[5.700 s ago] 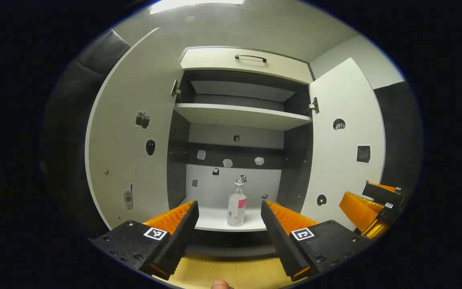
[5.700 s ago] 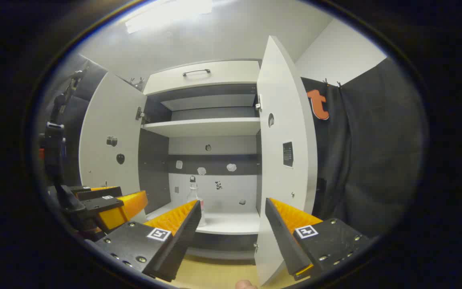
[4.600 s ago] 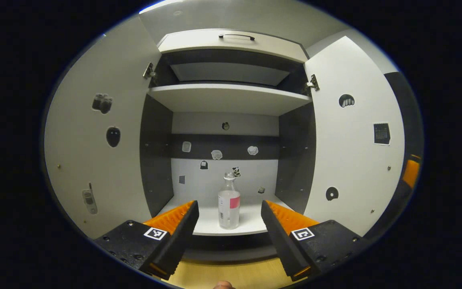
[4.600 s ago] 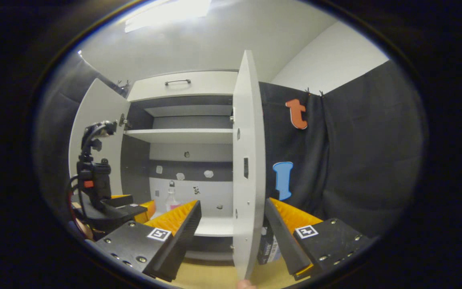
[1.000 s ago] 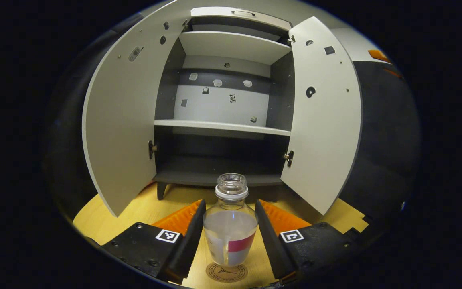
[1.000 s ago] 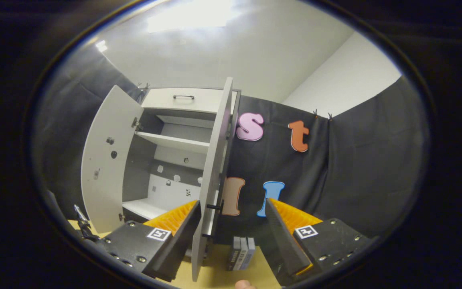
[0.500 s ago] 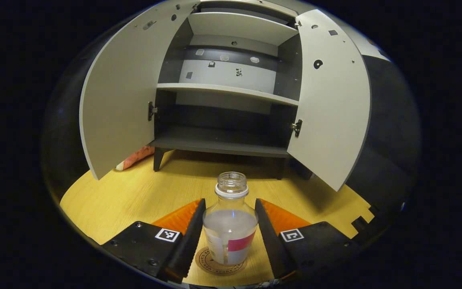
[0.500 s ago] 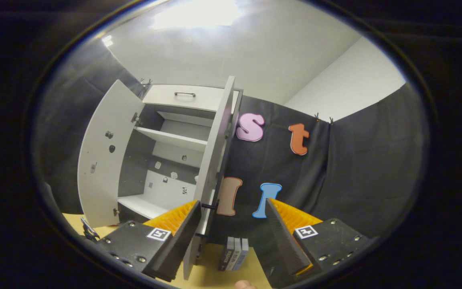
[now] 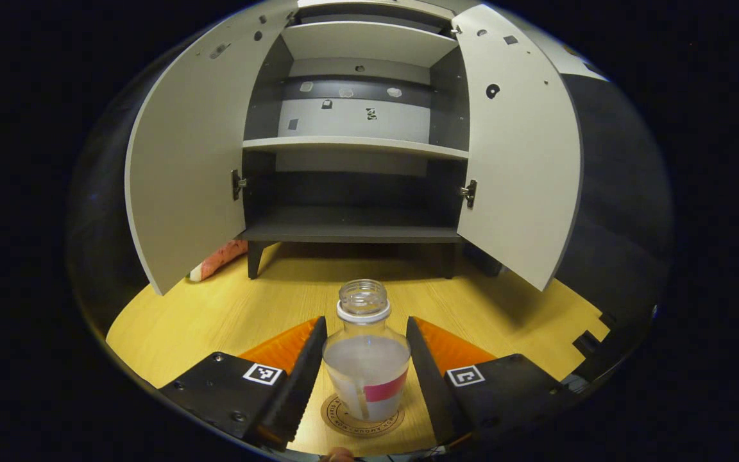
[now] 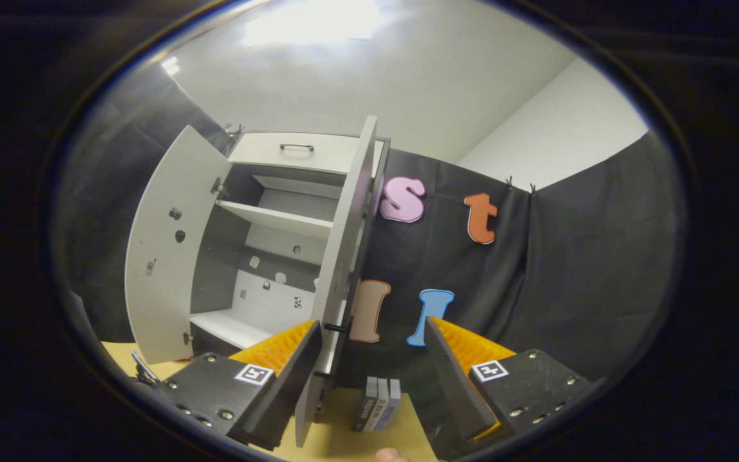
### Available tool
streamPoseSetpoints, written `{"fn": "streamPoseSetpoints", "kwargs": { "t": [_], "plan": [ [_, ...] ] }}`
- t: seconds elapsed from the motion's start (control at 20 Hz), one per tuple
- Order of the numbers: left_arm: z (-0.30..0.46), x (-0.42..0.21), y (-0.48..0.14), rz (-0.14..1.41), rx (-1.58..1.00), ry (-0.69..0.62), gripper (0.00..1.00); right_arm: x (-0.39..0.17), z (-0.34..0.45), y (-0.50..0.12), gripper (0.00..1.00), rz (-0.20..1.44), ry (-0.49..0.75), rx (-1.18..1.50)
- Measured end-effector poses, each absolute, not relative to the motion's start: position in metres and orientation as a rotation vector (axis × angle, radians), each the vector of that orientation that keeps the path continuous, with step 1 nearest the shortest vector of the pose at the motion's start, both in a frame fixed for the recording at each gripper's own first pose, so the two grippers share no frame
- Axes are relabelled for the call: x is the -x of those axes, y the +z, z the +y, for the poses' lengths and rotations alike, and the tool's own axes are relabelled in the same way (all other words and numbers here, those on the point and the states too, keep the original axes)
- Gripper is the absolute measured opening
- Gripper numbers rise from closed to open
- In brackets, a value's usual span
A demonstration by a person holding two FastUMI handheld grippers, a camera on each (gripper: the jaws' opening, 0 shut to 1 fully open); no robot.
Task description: Grasp the bottle in the cabinet with the left hand and place it on the coaster, then close the right door with the right hand and the left door with the left hand.
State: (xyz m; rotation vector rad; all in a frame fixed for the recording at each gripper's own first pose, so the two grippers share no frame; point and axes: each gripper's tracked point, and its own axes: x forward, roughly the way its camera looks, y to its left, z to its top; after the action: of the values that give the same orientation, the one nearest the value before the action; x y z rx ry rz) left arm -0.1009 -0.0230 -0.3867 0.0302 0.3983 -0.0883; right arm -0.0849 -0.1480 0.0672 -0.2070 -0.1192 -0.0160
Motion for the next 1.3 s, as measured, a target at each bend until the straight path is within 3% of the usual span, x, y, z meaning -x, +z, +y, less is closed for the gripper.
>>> {"fn": "streamPoseSetpoints", "kwargs": {
  "t": [0.5,0.95,1.0,1.05,1.3],
  "plan": [
    [-0.030,0.102,-0.306,0.290,-0.009,-0.102,0.79,0.081,-0.130,0.065,0.97,-0.115,0.003,0.171],
    [-0.012,0.086,-0.141,0.085,0.021,-0.082,0.78,0.073,-0.126,0.065,0.94,-0.124,-0.050,0.138],
    [-0.007,0.084,-0.128,0.077,0.010,-0.076,0.72,0.072,-0.125,0.065,0.94,-0.125,-0.058,0.134],
    [0.000,0.082,-0.114,0.078,-0.008,-0.066,0.78,0.071,-0.124,0.064,0.94,-0.124,-0.065,0.132],
    [0.022,0.069,-0.065,0.073,-0.096,-0.030,0.83,0.064,-0.121,0.063,0.94,-0.120,-0.107,0.129]
  ]
}}
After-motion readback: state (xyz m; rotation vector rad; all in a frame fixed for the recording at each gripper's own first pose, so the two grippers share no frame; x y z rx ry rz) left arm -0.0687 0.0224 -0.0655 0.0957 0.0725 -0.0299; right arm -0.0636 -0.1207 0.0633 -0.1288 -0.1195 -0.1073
